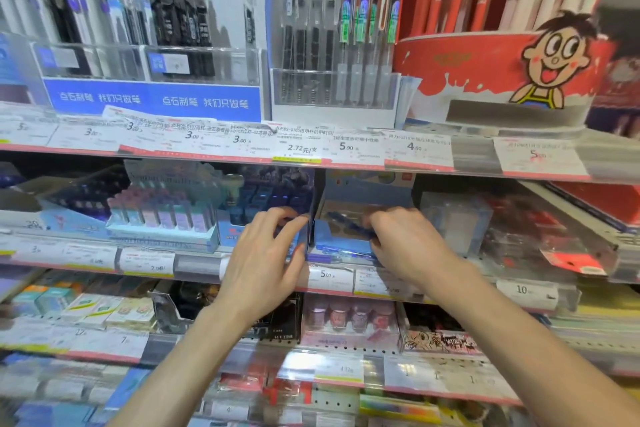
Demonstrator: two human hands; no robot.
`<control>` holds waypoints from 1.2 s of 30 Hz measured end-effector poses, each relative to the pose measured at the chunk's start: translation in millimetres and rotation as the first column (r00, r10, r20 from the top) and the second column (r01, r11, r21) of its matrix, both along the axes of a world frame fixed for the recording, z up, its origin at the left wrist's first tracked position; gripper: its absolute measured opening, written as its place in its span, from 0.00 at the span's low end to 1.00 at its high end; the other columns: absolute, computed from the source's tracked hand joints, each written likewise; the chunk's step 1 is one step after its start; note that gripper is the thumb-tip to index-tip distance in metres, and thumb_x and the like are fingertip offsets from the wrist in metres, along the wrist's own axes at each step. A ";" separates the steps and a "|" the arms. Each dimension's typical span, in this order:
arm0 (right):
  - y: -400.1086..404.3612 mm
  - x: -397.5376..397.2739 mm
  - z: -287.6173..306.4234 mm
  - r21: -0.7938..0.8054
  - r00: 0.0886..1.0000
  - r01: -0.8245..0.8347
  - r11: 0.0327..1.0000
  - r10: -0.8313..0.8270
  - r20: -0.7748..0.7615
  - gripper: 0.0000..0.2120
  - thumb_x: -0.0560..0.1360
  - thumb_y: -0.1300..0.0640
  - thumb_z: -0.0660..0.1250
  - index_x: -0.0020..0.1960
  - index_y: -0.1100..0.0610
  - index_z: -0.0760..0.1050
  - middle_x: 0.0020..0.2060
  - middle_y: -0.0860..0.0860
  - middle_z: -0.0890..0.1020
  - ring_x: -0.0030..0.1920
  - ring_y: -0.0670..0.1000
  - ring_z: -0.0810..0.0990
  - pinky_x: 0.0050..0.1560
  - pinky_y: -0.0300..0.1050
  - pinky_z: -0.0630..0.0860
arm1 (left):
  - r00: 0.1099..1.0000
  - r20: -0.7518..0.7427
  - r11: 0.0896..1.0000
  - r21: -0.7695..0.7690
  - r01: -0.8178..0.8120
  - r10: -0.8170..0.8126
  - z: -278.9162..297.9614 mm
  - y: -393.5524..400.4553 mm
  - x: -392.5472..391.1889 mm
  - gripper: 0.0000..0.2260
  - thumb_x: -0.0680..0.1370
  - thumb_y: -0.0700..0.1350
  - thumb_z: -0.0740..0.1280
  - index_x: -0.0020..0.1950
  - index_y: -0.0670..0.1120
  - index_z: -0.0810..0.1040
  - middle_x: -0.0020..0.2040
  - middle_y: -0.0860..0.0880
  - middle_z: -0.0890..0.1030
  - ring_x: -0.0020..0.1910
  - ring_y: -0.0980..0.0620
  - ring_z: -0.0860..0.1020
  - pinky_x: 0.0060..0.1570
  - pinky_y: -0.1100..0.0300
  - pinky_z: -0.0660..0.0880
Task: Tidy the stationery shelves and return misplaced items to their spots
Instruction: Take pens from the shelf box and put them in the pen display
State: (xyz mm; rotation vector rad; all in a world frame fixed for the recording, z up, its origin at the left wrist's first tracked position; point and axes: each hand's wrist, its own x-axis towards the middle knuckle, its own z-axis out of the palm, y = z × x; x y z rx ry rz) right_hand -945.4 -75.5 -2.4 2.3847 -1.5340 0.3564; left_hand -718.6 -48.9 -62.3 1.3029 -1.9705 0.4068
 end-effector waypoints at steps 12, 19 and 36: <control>6.6 -11.5 0.8 0.054 0.993 -0.012 0.998 0.005 0.121 0.14 0.75 0.58 0.61 0.57 0.54 0.81 0.47 0.54 0.81 0.48 0.58 0.79 0.45 0.48 0.71 | 0.997 -0.075 0.998 0.059 0.017 -0.013 1.9 5.6 -0.6 0.18 0.79 0.47 0.66 0.69 0.46 0.74 0.62 0.50 0.73 0.60 0.50 0.72 0.58 0.53 0.74; 26.6 -22.2 4.2 0.079 0.944 -0.174 0.982 0.143 0.298 0.11 0.77 0.55 0.65 0.58 0.49 0.79 0.46 0.41 0.79 0.43 0.42 0.74 0.47 0.36 0.67 | 0.941 -0.338 0.987 0.144 0.069 -0.017 15.6 13.2 -8.4 0.19 0.79 0.56 0.62 0.66 0.49 0.77 0.58 0.56 0.73 0.59 0.57 0.70 0.60 0.66 0.64; 92.1 -38.8 84.2 -0.089 0.886 -0.344 0.935 0.354 0.299 0.08 0.76 0.53 0.68 0.54 0.44 0.80 0.43 0.37 0.79 0.47 0.42 0.76 0.45 0.33 0.70 | 0.652 -0.698 0.902 0.021 0.431 -0.295 115.7 72.8 -21.5 0.04 0.78 0.45 0.70 0.46 0.54 0.82 0.41 0.54 0.84 0.42 0.55 0.82 0.42 0.64 0.77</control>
